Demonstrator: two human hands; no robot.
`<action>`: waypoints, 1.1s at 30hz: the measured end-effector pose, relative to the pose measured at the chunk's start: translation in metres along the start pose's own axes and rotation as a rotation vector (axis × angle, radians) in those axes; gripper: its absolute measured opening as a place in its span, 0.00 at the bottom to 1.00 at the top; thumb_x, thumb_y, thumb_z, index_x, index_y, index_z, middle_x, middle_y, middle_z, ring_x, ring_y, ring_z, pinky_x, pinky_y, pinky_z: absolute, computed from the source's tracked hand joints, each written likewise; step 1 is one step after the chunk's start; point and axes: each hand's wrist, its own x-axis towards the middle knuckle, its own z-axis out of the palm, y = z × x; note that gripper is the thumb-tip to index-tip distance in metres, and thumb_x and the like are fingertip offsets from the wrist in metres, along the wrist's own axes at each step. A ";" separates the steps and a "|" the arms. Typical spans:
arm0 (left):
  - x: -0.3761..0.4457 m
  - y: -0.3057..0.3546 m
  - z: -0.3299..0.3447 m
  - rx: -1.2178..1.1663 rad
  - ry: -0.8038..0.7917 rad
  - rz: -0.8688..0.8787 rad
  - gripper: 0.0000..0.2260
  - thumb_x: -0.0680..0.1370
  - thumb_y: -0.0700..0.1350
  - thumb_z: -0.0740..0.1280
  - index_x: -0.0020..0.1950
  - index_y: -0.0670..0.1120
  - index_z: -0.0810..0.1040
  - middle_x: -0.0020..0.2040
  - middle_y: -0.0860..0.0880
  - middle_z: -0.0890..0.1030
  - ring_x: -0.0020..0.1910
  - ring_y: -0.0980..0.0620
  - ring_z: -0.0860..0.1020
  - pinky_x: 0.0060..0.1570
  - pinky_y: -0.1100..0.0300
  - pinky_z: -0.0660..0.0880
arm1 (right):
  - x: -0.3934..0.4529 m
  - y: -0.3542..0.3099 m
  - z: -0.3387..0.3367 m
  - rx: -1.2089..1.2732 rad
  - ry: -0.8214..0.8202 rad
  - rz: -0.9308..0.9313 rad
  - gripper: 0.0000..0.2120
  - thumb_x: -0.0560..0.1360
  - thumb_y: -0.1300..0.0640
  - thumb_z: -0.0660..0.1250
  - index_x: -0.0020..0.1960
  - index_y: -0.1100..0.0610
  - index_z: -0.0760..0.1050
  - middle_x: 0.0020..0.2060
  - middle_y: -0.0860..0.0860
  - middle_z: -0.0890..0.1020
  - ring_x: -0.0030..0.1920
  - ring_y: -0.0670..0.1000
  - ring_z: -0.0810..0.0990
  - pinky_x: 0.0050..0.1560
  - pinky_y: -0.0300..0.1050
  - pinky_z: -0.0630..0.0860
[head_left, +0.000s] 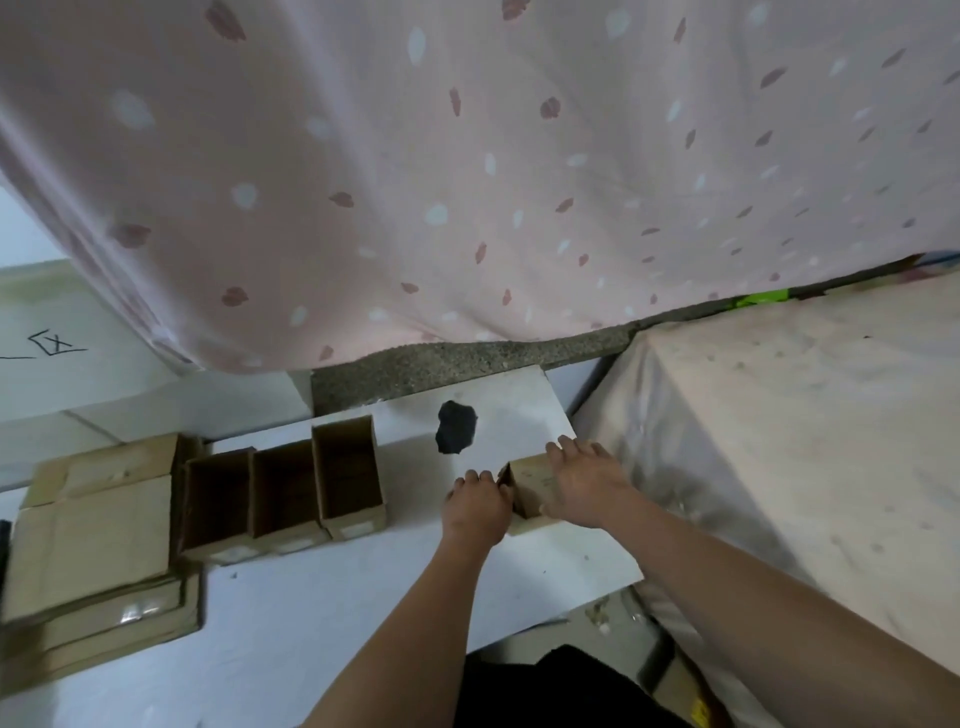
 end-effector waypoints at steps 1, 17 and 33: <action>0.002 -0.001 0.003 -0.002 -0.011 0.004 0.18 0.85 0.50 0.50 0.66 0.42 0.72 0.63 0.42 0.74 0.64 0.42 0.72 0.61 0.50 0.70 | 0.004 -0.001 0.001 -0.033 -0.005 -0.016 0.45 0.72 0.33 0.64 0.78 0.58 0.53 0.75 0.57 0.61 0.74 0.58 0.62 0.73 0.56 0.60; 0.028 0.001 0.008 -0.241 -0.178 -0.150 0.14 0.83 0.35 0.55 0.68 0.36 0.68 0.63 0.36 0.75 0.61 0.37 0.75 0.57 0.48 0.73 | 0.049 -0.013 0.016 -0.270 -0.023 -0.281 0.41 0.66 0.44 0.73 0.70 0.61 0.60 0.61 0.56 0.73 0.59 0.57 0.74 0.58 0.52 0.69; 0.063 0.023 -0.027 -0.763 0.101 -0.293 0.18 0.85 0.49 0.57 0.71 0.41 0.70 0.66 0.40 0.75 0.64 0.42 0.74 0.61 0.53 0.72 | 0.069 -0.020 -0.006 0.033 0.226 -0.016 0.41 0.64 0.38 0.73 0.67 0.61 0.65 0.56 0.54 0.75 0.54 0.53 0.76 0.48 0.47 0.72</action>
